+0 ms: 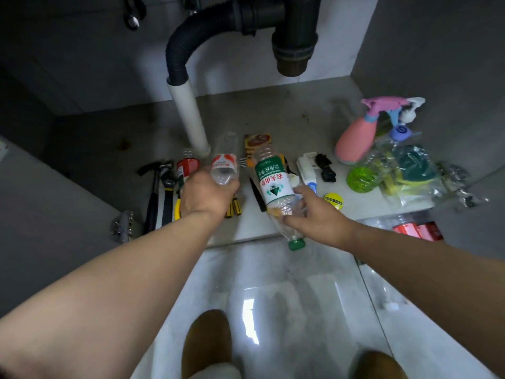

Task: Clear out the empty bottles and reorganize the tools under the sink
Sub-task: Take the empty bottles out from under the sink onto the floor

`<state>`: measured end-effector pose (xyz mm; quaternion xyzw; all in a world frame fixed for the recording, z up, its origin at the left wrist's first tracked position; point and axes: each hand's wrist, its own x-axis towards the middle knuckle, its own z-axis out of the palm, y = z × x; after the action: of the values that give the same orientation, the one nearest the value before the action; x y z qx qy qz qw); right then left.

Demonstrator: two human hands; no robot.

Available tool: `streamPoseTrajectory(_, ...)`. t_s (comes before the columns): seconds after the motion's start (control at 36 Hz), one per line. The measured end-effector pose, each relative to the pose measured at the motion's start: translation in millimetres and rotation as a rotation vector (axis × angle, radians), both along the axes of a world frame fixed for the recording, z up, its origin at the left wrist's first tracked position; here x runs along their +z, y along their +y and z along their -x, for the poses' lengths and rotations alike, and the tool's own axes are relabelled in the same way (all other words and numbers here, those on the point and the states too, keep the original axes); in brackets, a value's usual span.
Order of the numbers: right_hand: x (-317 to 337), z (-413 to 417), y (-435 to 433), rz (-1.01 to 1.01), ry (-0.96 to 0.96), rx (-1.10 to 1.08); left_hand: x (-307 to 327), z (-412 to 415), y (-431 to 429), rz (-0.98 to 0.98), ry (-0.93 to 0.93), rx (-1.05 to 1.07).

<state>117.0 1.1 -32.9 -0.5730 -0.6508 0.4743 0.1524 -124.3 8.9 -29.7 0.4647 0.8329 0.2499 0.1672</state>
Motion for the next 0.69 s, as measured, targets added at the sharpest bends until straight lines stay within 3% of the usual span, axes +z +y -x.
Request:
streamPoseTrajectory(0.17, 8.0, -61.3, -41.0, 0.239, -0.032, 0.074, 19.1, -25.5, -13.0, -0.084, -0.316, -0.252)
streamPoseTrajectory(0.33, -13.7, -108.7, -69.8, 0.45, -0.335, 0.251, 13.4, -60.7, -32.7, 0.131, -0.518, -0.579)
streamPoseTrajectory(0.42, -31.0, -120.7, -76.0, 0.508, -0.405, 0.227, 12.1, -74.7, -43.2, 0.318, -0.476, -0.718)
streamPoseTrajectory(0.53, -53.8, -130.2, -81.7, 0.503, -0.482, 0.124, 12.5, -92.8, -52.3, 0.457, -0.519, -0.828)
streamPoseTrajectory(0.69, -79.4, -140.6, -83.8, 0.308, -0.624, 0.06, 4.0, -110.6, -63.3, 0.63, -0.629, -0.878)
